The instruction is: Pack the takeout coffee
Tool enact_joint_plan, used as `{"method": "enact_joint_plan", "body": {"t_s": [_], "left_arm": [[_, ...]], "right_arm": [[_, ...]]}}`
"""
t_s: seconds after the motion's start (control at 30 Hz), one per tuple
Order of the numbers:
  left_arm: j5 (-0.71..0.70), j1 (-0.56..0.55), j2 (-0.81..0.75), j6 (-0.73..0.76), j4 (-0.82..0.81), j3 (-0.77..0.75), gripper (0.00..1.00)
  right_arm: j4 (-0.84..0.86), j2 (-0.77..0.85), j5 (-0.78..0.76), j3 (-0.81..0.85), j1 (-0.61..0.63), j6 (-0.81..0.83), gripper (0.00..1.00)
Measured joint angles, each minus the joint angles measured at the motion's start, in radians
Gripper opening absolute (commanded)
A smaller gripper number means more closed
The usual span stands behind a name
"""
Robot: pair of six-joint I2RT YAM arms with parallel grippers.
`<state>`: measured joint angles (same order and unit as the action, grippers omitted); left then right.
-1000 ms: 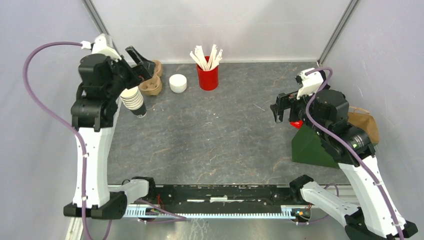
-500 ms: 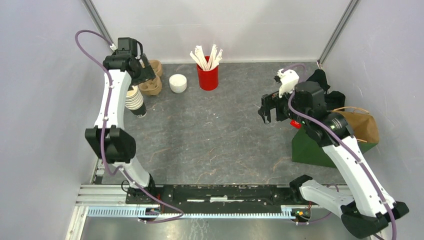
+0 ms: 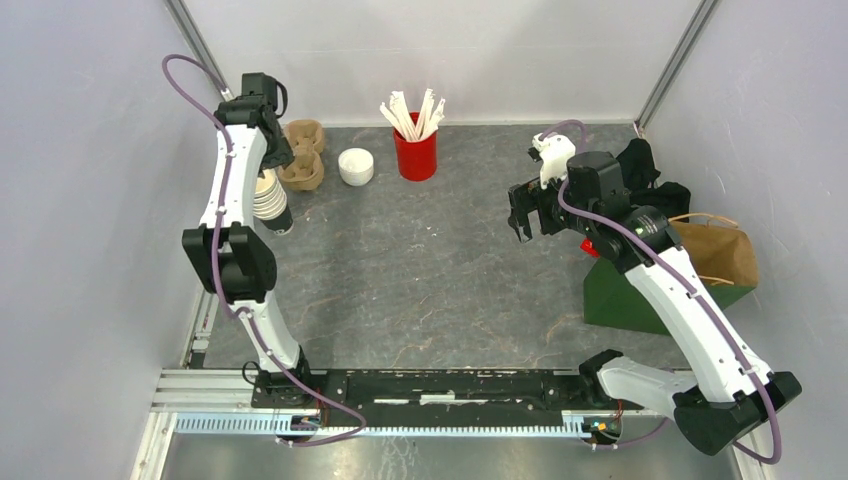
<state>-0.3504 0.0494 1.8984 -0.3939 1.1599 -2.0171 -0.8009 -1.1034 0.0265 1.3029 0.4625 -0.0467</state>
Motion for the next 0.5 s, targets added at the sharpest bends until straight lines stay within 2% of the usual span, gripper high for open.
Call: {"method": "enact_joint_plan", "body": {"t_s": [0.2,0.5], "left_arm": [[-0.026,0.002,0.023,0.021,0.009,0.000,0.41],[-0.040,0.007,0.031,0.029,0.012,-0.021,0.33]], "right_arm": [[0.007,0.000,0.001,0.000,0.000,0.000,0.98],[0.021,0.000,0.005,0.000,0.000,0.000,0.98]]}}
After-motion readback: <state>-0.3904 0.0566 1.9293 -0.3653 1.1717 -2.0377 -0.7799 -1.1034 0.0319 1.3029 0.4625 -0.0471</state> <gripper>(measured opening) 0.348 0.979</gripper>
